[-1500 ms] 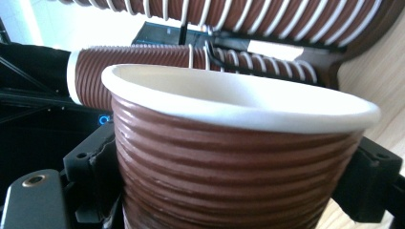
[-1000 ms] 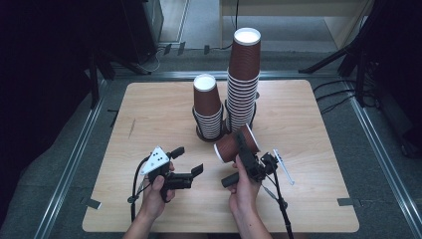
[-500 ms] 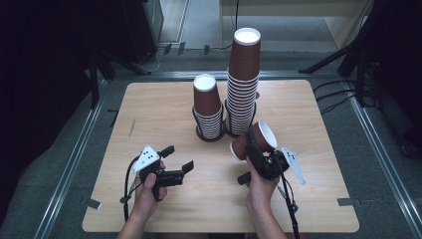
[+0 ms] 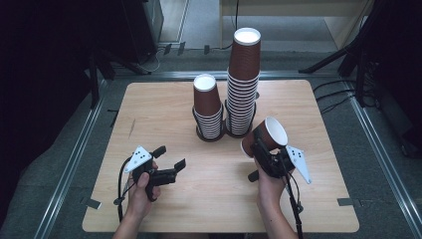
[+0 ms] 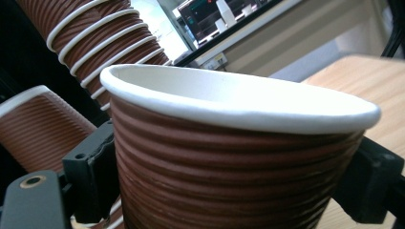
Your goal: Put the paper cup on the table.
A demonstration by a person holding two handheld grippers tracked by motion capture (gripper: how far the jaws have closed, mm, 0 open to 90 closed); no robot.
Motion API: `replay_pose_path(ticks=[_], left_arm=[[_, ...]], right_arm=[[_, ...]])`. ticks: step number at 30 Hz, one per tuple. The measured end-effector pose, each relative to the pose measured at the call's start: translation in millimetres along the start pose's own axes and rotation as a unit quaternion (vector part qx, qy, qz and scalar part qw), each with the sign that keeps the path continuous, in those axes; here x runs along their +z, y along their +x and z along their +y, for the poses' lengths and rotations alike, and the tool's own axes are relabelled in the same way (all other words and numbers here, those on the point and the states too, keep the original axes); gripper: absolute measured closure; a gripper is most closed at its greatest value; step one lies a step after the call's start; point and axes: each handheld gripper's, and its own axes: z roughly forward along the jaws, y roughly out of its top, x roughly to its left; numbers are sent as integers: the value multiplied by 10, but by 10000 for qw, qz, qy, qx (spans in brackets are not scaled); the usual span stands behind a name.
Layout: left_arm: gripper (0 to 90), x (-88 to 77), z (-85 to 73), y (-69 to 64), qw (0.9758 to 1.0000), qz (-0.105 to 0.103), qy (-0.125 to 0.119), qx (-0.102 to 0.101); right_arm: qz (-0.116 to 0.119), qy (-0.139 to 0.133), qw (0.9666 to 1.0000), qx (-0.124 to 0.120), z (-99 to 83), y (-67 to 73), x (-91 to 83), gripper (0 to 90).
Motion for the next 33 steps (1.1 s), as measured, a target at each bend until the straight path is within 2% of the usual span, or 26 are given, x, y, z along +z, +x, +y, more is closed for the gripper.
replay_pose_path(ticks=[6, 8, 12, 16, 18, 20, 24, 25, 33], left_arm=[[66, -48, -43, 77, 9999, 148, 43, -39], [66, -77, -67, 117, 9997, 217, 79, -36], [66, -137, -118, 217, 9990, 411, 101, -116], [66, -229, -199, 331, 9976, 647, 143, -201], [66, -266, -244, 369, 9968, 745, 157, -238], [66, -311, -293, 411, 9959, 840, 197, -262], [66, -405, -363, 472, 9947, 966, 214, -292], [66, -432, -374, 487, 9945, 985, 224, -290], [66, -626, -466, 608, 9919, 1206, 265, -288]], right_arm=[[-96, -121, 9979, -634, -5, -53, 22, 119], [-159, -181, 9954, -925, -10, -79, 42, 119], [-209, -311, 9913, -1261, -14, -134, 86, 119], [-174, -443, 9850, -1659, -31, -202, 140, 119], [-131, -436, 9843, -1704, -32, -242, 169, 119], [-205, -402, 9817, -1851, -42, -317, 239, 119], [-260, -306, 9811, -1893, -63, -402, 313, 118], [-277, -279, 9782, -2041, -86, -455, 356, 117], [-394, -205, 9737, -2233, -112, -608, 478, 116]])
